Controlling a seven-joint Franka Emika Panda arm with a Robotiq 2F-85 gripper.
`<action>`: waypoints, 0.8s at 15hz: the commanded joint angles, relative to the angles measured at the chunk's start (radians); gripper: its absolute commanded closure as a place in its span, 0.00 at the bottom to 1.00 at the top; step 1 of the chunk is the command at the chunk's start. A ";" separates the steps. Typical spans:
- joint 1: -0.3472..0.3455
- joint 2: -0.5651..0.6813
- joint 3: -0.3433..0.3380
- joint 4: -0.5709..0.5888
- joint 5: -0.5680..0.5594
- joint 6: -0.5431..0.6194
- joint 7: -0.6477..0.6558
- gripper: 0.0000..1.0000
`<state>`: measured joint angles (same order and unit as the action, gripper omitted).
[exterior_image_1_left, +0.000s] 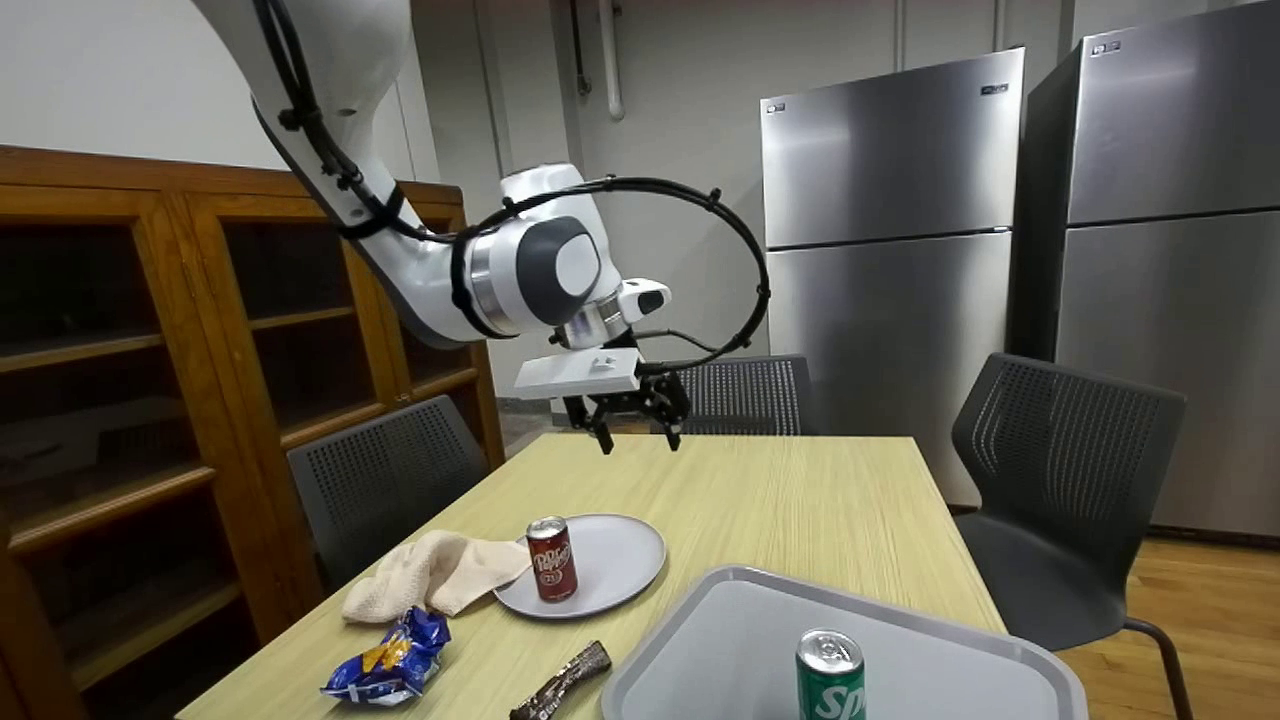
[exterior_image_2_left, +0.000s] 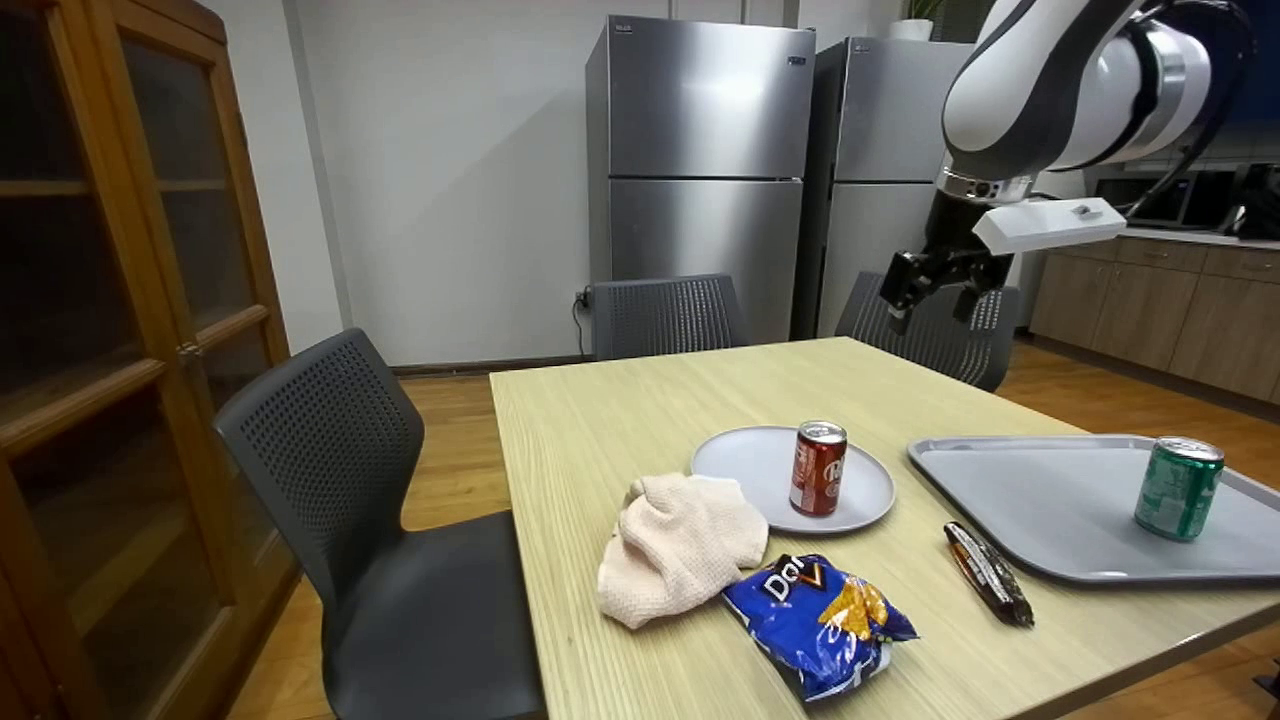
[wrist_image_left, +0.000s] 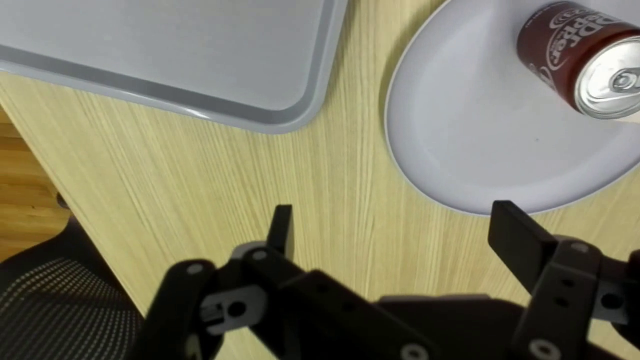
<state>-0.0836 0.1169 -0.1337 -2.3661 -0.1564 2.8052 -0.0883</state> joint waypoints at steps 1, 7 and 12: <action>-0.038 -0.029 -0.022 0.006 0.017 -0.074 -0.002 0.00; -0.083 -0.025 -0.090 0.016 -0.024 -0.111 0.013 0.00; -0.118 -0.020 -0.101 0.013 0.030 -0.139 -0.028 0.00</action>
<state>-0.1780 0.1156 -0.2422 -2.3560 -0.1521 2.7117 -0.0876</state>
